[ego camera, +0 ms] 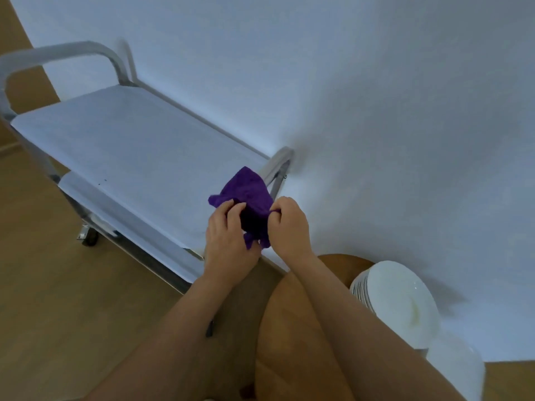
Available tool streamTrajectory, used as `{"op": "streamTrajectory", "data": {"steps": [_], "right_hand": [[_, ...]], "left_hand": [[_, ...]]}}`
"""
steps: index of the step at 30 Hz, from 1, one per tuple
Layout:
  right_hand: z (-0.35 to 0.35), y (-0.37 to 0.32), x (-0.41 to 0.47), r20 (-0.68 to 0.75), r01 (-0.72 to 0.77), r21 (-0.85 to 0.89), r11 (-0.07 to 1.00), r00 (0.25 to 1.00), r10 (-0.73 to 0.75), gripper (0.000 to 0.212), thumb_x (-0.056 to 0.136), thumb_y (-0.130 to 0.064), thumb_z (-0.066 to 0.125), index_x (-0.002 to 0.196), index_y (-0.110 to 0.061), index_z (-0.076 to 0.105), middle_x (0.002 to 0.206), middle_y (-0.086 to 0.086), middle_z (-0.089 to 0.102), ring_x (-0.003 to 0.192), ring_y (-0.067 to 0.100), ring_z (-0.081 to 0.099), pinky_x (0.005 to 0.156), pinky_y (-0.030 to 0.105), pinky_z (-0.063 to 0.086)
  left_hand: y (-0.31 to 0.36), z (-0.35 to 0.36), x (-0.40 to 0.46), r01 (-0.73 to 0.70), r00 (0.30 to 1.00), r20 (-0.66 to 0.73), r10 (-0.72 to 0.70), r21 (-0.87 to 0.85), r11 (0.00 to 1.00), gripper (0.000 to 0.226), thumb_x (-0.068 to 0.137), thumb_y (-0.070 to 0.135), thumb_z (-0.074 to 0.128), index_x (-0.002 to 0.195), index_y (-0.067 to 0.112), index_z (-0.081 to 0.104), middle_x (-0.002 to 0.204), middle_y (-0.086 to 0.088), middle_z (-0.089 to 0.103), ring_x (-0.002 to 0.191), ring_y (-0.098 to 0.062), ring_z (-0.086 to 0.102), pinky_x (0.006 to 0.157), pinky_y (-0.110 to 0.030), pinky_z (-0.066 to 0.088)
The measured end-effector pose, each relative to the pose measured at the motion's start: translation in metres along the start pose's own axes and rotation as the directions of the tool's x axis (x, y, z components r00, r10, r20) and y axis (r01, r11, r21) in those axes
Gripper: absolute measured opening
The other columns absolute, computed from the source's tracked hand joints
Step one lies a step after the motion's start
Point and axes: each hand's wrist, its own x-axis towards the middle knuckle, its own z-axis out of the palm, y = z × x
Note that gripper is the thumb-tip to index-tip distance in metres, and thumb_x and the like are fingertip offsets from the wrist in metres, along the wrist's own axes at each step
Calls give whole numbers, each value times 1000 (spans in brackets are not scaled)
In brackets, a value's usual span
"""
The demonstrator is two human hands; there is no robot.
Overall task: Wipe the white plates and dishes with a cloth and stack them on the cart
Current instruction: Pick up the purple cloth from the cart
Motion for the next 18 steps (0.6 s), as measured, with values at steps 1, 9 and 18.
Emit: {"op": "streamTrajectory", "data": {"steps": [1, 9, 18], "right_hand": [[-8, 3, -7, -18, -26, 40, 999, 999, 27, 27, 93, -4, 40, 71, -19, 41, 69, -4, 45, 60, 5, 42, 53, 9, 35], [-39, 30, -90, 26, -7, 137, 991, 1000, 3, 34, 79, 3, 39, 59, -24, 38, 58, -6, 43, 55, 5, 38, 50, 10, 34], [-68, 92, -224, -159, -99, 373, 923, 973, 168, 30, 80, 5, 42, 63, -18, 50, 49, -11, 50, 44, -4, 45, 41, 10, 33]], "left_hand": [[4, 4, -6, -19, 1000, -12, 20, 47, 999, 78, 65, 22, 81, 133, 7, 45, 137, -19, 43, 123, -36, 43, 100, -51, 40], [15, 32, -49, -233, 923, 351, 156, 187, 954, 25, 84, 18, 55, 107, 16, 65, 126, -2, 54, 129, -32, 38, 104, -48, 27], [35, 32, -153, 17, 709, 678, 195, -293, 956, 16, 81, 6, 57, 68, 16, 58, 68, 0, 59, 64, -13, 55, 61, -27, 43]]}}
